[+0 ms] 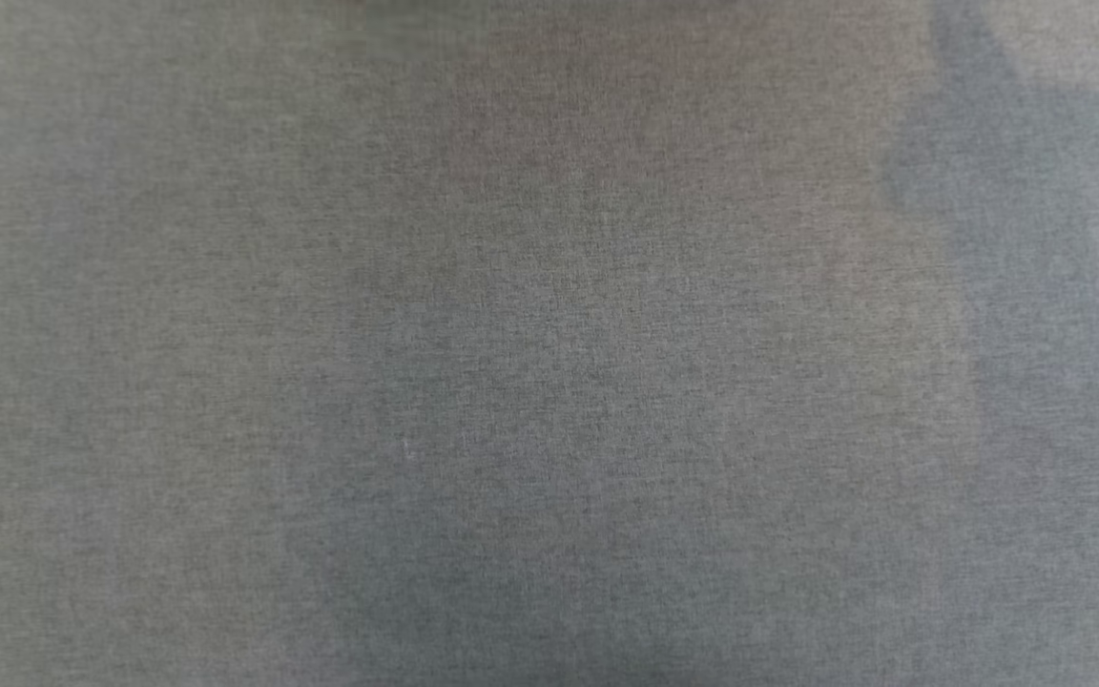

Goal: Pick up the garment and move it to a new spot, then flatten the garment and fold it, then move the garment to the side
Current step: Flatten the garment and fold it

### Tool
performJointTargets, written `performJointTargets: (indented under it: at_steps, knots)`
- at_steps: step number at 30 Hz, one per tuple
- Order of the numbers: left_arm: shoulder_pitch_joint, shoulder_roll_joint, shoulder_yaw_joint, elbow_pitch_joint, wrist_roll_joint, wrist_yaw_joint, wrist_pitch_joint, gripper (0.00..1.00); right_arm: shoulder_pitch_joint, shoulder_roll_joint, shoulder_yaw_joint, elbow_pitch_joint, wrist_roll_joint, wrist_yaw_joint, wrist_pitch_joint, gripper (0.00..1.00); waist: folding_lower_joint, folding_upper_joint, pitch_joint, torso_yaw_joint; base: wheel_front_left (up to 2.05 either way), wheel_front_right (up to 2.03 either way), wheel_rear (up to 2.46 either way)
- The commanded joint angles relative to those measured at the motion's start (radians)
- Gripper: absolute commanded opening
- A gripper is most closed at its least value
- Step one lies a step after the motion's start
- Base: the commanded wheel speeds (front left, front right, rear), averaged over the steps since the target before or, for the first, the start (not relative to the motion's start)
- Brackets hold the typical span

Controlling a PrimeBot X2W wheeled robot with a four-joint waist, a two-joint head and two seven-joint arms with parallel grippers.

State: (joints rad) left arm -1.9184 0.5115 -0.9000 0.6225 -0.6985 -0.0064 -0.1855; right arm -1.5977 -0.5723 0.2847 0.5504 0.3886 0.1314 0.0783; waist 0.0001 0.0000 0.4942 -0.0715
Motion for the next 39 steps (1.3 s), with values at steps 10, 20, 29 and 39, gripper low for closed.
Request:
performJointTargets:
  at_steps: [10, 20, 29, 39]
  knots:
    - [-0.077, -0.051, 0.002, 0.183, 0.011, -0.061, -0.045, 0.0, -0.147, 0.045, 0.1, 0.228, -0.001, -0.001, -0.105, 0.0, -0.0001, 0.0, 0.09, -0.013, 0.0, 0.0, 0.0]
    - [0.072, -0.044, 0.002, 0.254, -0.017, -0.092, -0.072, 0.0, -0.051, 0.098, 0.198, 0.332, 0.077, -0.001, -0.228, 0.0, -0.0001, 0.0, 0.082, -0.027, 0.0, 0.0, 0.0]
    - [0.401, 0.02, 0.059, 0.124, -0.035, -0.068, -0.076, 0.0, 0.161, 0.12, 0.277, 0.324, 0.193, -0.001, -0.304, 0.0, -0.0001, 0.0, -0.023, -0.025, 0.0, 0.0, 0.0]
    - [0.912, 0.064, 0.139, -0.124, -0.069, 0.016, -0.076, 0.0, 0.489, 0.07, 0.373, 0.21, 0.27, -0.001, -0.331, 0.0, -0.0001, 0.0, -0.174, 0.001, 0.0, 0.0, 0.0]
